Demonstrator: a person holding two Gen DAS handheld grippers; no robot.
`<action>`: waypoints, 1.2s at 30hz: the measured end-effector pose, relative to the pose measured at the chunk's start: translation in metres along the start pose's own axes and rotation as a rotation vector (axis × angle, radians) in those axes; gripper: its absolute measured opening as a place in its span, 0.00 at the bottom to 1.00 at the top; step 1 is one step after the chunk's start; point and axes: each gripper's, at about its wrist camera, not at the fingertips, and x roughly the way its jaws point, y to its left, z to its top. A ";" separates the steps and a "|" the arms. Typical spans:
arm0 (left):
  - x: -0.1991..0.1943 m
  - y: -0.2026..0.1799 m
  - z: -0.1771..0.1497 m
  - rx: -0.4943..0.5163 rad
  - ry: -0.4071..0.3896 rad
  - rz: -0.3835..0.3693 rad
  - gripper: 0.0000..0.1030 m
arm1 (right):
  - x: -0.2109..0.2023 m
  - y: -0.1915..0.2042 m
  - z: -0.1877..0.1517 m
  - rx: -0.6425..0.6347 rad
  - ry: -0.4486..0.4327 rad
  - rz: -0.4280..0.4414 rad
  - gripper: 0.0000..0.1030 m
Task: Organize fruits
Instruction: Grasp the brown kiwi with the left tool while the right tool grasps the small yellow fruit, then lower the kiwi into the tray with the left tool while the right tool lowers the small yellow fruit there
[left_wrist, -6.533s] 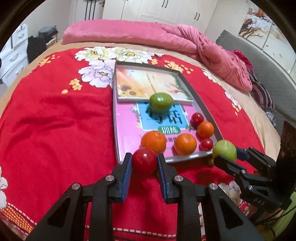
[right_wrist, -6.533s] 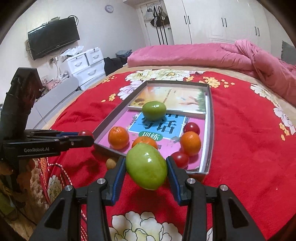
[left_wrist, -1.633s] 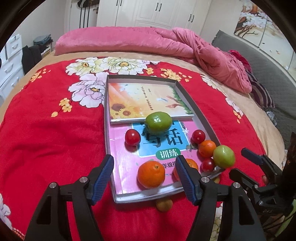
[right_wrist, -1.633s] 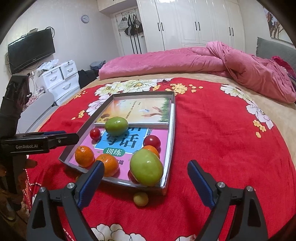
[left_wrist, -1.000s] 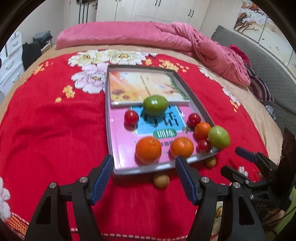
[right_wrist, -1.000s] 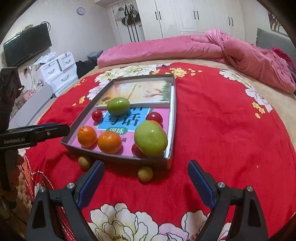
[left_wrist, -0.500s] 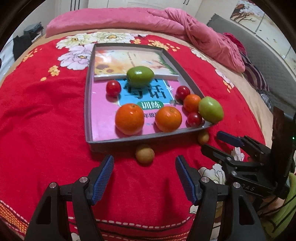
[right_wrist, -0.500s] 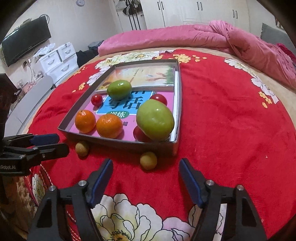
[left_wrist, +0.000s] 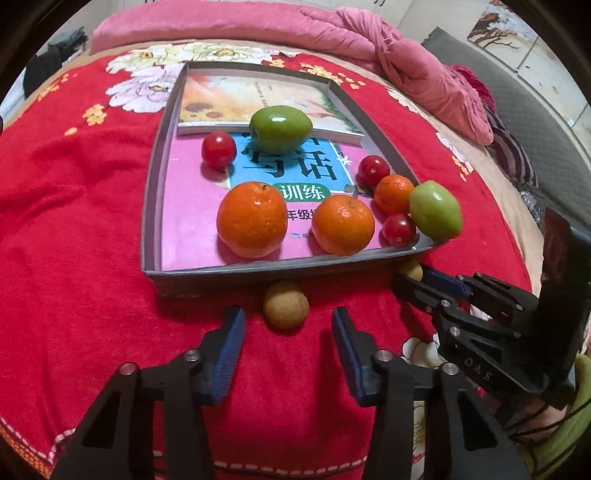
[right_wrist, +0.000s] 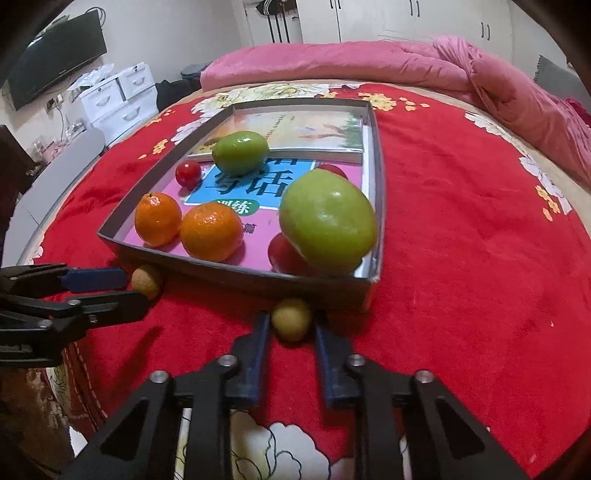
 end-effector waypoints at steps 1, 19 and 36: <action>0.002 0.001 0.001 -0.007 0.001 -0.004 0.42 | -0.001 0.001 0.000 -0.005 -0.003 0.005 0.22; -0.033 0.010 0.009 -0.054 -0.085 -0.033 0.26 | -0.042 0.043 0.009 -0.182 -0.194 0.132 0.22; -0.047 0.032 0.034 -0.045 -0.197 0.092 0.26 | -0.037 0.033 0.021 -0.155 -0.219 0.073 0.22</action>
